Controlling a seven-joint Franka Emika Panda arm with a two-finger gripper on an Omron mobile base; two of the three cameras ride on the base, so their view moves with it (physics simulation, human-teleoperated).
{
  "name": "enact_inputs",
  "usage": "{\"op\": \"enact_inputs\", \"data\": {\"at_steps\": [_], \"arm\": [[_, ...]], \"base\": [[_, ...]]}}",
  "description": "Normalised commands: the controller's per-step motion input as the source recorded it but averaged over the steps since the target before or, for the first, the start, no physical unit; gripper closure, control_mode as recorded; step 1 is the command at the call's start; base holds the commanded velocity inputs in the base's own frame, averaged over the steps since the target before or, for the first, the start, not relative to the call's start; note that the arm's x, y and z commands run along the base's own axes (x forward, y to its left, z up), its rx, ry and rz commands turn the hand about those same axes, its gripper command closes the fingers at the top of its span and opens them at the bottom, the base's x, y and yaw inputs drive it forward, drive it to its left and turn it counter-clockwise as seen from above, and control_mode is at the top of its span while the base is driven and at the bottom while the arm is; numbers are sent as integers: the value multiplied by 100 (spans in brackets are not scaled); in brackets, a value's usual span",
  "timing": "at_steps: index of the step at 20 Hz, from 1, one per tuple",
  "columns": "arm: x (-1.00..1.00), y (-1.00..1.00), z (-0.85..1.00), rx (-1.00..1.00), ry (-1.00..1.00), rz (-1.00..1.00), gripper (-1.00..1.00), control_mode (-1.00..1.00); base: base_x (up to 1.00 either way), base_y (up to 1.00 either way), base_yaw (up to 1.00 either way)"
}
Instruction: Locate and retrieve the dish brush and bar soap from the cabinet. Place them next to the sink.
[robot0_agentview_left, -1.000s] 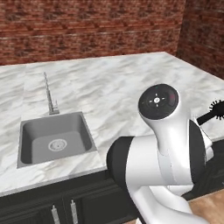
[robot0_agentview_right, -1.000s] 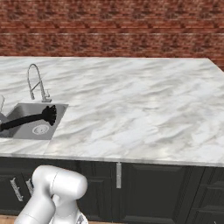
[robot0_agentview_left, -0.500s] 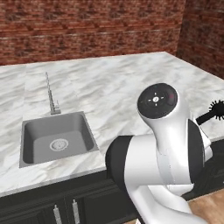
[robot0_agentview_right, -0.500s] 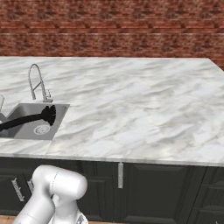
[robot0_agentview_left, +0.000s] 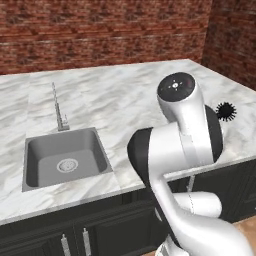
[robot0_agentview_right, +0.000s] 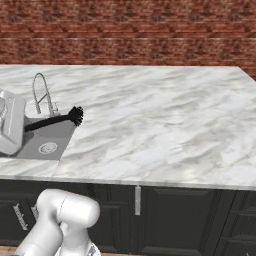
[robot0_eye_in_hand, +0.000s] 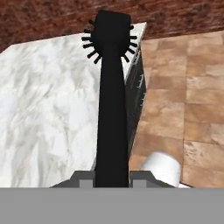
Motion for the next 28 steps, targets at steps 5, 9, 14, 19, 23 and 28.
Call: {"op": "enact_inputs", "data": {"at_steps": [5,9,14,19,23,28], "arm": [[96,-6,-33,6,10,17,100,-100],[75,11,-36,7,13,27,100,-100],[34,23,-41,1,34,28,100,-100],[29,19,-39,0,40,27,100,-100],[33,14,-39,-2,35,27,100,-100],[32,-4,-21,1,5,20,100,-100]], "base": [[0,0,0],[0,0,0],[0,0,0],[0,0,0],[0,0,0],[0,0,0]]}}
